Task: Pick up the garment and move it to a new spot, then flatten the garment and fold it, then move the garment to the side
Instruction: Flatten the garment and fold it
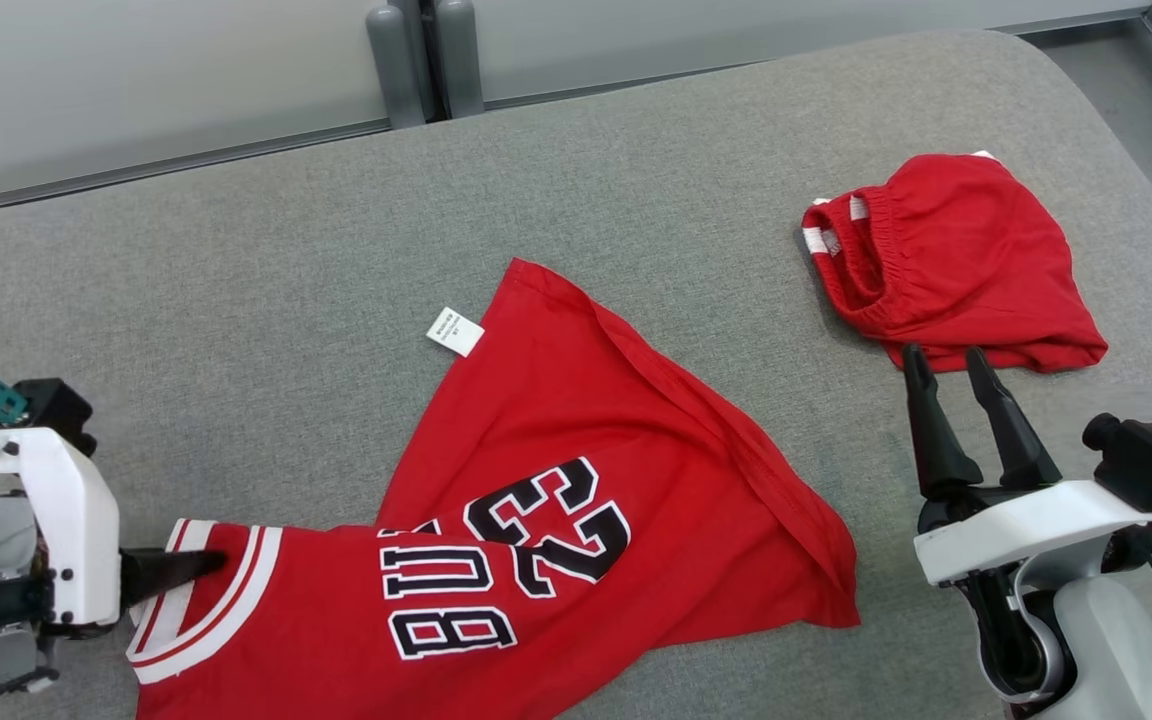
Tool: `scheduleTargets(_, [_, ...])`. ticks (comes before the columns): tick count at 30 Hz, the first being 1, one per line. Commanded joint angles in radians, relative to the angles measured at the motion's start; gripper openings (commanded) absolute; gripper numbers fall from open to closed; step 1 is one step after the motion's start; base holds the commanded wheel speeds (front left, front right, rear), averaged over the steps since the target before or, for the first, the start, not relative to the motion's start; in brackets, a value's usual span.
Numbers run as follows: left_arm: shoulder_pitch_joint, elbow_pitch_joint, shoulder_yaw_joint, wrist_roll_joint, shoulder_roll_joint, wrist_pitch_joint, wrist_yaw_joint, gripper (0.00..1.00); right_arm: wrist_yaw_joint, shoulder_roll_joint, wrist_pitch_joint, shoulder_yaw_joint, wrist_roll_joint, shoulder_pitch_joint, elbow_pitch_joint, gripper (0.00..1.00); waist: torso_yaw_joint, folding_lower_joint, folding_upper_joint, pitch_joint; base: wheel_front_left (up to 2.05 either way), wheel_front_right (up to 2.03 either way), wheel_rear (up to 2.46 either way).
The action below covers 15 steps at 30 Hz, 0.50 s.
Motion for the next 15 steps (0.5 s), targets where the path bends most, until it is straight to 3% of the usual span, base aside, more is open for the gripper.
scheduleTargets(1, [0.008, -0.006, -0.001, -0.013, -0.008, 0.01, -0.003, 1.0, 0.0, 0.001, -0.002, 0.005, 0.007, -0.009, 0.003, 1.0, 0.001, 0.0, 0.0, 0.002, 0.0, 0.0, 0.0])
scheduleTargets(3, [0.015, -0.013, -0.005, -0.023, -0.013, 0.025, -0.007, 0.77, 0.0, 0.003, 0.0, 0.01, 0.007, -0.018, 0.003, 1.0, 0.0, 0.0, 0.0, 0.008, 0.0, 0.0, 0.0])
scheduleTargets(5, [0.011, -0.018, -0.006, -0.012, -0.018, 0.017, -0.011, 0.07, 0.0, 0.003, -0.002, 0.013, 0.006, -0.024, 0.003, 1.0, -0.002, 0.0, 0.0, 0.015, 0.0, 0.0, 0.0])
scheduleTargets(6, [0.004, -0.014, 0.002, -0.005, -0.022, 0.0, -0.012, 0.0, 0.0, 0.002, -0.003, 0.014, 0.007, -0.026, 0.003, 1.0, -0.003, 0.0, 0.0, 0.019, 0.0, 0.0, 0.0])
scheduleTargets(15, [-0.061, 0.007, 0.077, 0.04, -0.021, -0.15, -0.026, 0.0, 0.0, -0.006, -0.016, 0.012, 0.011, -0.025, 0.01, 1.0, -0.017, 0.0, 0.0, 0.024, 0.0, 0.0, 0.0])
